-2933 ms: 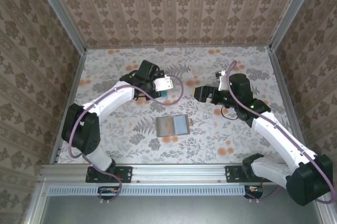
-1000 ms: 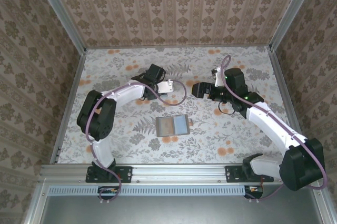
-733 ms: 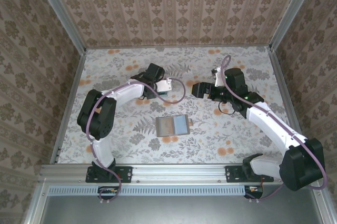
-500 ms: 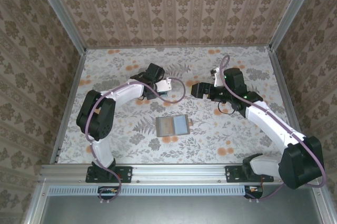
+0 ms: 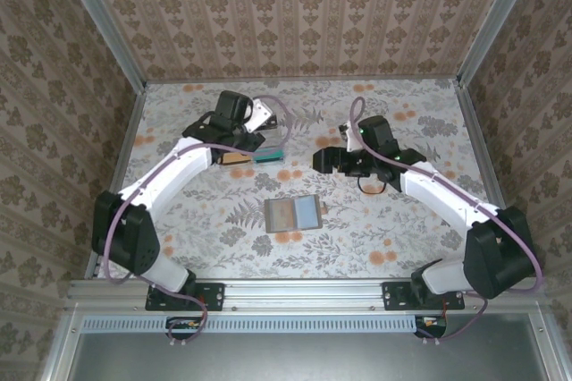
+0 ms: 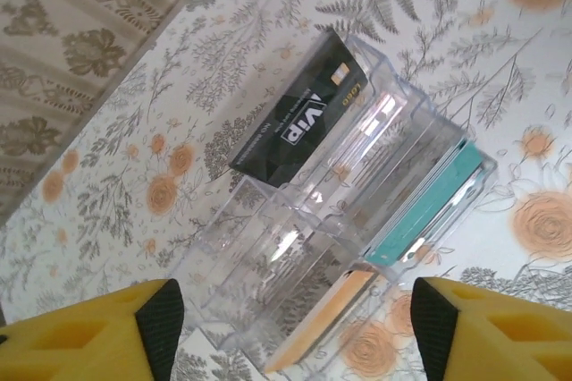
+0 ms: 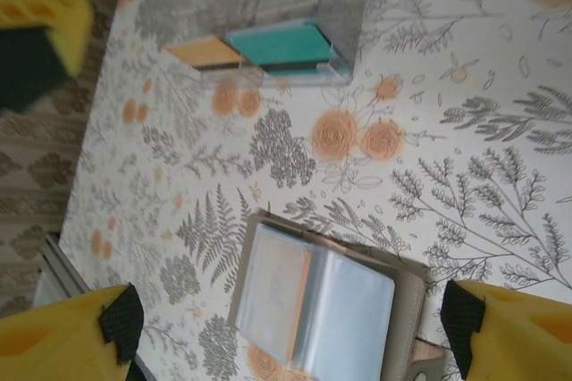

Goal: Take the credit cards out of the card holder

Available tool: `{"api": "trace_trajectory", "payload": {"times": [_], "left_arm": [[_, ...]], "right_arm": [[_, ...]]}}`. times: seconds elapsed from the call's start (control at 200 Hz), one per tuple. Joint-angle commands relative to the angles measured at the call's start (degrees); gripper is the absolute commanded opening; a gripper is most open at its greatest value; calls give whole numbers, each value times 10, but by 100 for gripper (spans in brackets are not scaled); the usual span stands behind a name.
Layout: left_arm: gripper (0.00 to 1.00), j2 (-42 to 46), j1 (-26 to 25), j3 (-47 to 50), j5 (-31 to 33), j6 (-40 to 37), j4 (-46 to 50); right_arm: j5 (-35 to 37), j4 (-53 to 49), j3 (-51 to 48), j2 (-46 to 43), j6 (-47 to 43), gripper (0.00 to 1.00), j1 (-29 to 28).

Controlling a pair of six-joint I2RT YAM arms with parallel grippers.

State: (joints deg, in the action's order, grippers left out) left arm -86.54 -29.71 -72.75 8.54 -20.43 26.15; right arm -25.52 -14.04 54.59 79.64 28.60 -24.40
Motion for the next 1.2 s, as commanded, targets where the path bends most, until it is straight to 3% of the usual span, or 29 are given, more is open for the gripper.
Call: {"api": "trace_trajectory", "payload": {"times": [0.0,0.135,0.325,0.42,0.6,0.92,1.195], "left_arm": [[73,43,11,10,-29,133,48],[72,95,21,42,-81,241,63],[53,158,24,127,-176,428,45],[50,181,8,190,-215,505,3],[48,187,-39,292,-237,612,-67],[48,146,-68,384,-307,711,-174],[42,102,-84,383,-320,718,-202]], "right_arm": [[42,-18,16,26,-16,83,-30],[55,-13,17,56,-14,69,-68],[66,-5,12,95,3,53,-106],[70,-3,4,107,15,45,-114],[102,-6,-27,111,19,40,-126],[134,3,-73,123,26,26,-147],[156,10,-85,135,38,20,-159]]}}
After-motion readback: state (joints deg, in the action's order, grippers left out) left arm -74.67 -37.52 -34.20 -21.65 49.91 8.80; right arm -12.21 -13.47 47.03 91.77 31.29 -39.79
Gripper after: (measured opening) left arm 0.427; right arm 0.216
